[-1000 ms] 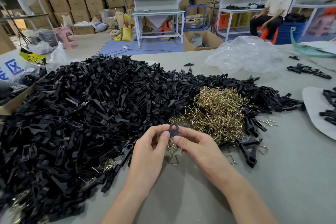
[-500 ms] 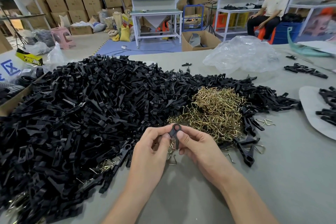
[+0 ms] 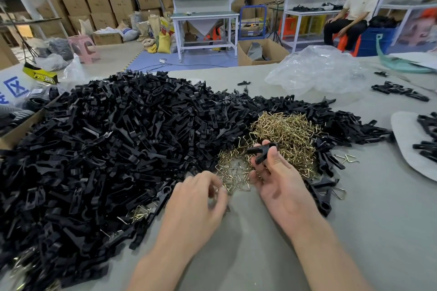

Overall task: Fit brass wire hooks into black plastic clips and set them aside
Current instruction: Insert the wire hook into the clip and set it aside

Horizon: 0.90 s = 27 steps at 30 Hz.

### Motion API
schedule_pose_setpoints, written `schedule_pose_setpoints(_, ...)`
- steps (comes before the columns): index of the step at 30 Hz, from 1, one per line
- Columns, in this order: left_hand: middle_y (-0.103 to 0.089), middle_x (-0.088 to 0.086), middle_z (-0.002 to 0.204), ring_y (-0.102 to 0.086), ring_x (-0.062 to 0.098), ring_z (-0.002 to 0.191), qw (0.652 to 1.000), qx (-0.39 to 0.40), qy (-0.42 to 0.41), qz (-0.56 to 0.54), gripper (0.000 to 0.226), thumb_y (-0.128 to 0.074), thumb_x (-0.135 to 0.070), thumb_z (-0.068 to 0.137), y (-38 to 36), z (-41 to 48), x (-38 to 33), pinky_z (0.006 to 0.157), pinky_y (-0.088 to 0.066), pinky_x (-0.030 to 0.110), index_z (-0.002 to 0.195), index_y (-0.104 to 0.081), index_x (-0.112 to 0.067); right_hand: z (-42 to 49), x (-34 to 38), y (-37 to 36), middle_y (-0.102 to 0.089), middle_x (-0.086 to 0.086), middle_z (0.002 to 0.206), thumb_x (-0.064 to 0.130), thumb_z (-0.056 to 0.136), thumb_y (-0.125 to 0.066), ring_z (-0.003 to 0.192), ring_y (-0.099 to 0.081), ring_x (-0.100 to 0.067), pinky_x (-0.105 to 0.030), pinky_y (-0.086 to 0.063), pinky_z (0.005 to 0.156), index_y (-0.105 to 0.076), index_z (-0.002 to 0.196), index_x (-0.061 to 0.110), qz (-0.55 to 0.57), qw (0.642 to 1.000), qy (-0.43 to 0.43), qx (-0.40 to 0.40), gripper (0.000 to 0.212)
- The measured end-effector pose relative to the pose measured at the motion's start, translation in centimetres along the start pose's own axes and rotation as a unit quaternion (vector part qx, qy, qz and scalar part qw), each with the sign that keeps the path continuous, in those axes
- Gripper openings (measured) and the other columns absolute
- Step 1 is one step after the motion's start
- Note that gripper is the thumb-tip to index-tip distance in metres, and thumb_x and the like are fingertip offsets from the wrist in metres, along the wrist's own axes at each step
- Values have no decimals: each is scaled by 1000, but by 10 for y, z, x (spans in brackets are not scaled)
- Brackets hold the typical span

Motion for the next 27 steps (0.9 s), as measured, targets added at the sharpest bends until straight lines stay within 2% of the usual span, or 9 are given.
schedule_pose_setpoints(4,-45,-20,84,-39,5,86,985,97,1,145,40,-31,-76,87,-3,-3,-1,86,-35,24,85,-44,-38,1,-3,0,-70,-1,89,26,83,-64,77,-60,-13,-30,-46,76,-73,104,14,-8,1000,-5,-5,25)
schedule_pose_setpoints(8,-47,-18,102,-45,6,107,982,103,19,155,38,-35,-72,92,-1,-2,2,93,-36,24,101,-50,-37,2,-6,-4,-68,-5,87,25,80,-65,76,-60,-15,-29,-47,73,-69,108,10,-11,1000,-20,-6,32)
schedule_pose_setpoints(13,-42,-20,105,-43,2,108,992,113,-1,62,15,-47,-52,99,0,-6,-1,89,-33,17,104,-47,-38,2,-8,-2,-71,-2,84,29,82,-65,76,-65,-14,-29,-49,77,-74,102,17,4,1000,-19,-2,25)
schedule_pose_setpoints(15,-47,-22,97,-45,-2,100,994,104,-12,26,8,-51,-44,99,-1,-7,-5,81,-31,14,96,-44,-40,3,-9,0,-71,-3,86,29,84,-65,79,-67,-14,-31,-50,78,-77,97,19,8,1000,-18,-4,21)
schedule_pose_setpoints(17,-57,-22,90,-52,-3,87,994,70,27,-77,12,-60,-34,96,-4,-6,-8,75,-37,11,88,-52,-37,3,-9,1,-71,-3,90,30,86,-64,81,-68,-14,-32,-51,80,-79,96,19,11,1000,-18,-5,20)
schedule_pose_setpoints(19,-67,-12,78,-60,3,71,945,22,125,-303,12,-69,-18,92,-7,-3,-9,68,-49,15,85,-66,-27,4,-10,1,-71,-4,96,31,88,-63,86,-69,-16,-34,-50,84,-76,104,17,12,1000,-22,4,25)
schedule_pose_setpoints(22,-71,6,72,-70,17,67,771,0,231,-594,11,-71,-4,86,-16,-2,-17,63,-57,24,81,-77,-13,1,-13,-4,-66,-14,115,35,91,-60,104,-62,-24,-42,-44,96,-65,126,11,-15,998,-41,39,43)
schedule_pose_setpoints(24,-72,12,76,-72,20,68,701,3,255,-666,12,-72,-8,76,-23,-3,-24,64,-58,25,81,-80,-14,0,-14,-7,-65,-14,118,36,91,-59,106,-60,-25,-45,-44,97,-68,122,15,-30,996,-51,60,39)
schedule_pose_setpoints(27,-72,16,78,-72,23,67,653,-10,272,-707,16,-73,-7,68,-26,-4,-27,61,-58,26,84,-77,-5,-2,-17,-11,-66,-13,111,36,92,-58,99,-61,-27,-42,-53,88,-72,118,16,-47,992,-70,89,36)
Point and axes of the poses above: each hand's wrist, its own z-axis towards the middle knuckle, its own y-axis out of the back of the hand, x = y × z, the point moved 4 cm from there along z, towards the middle knuckle
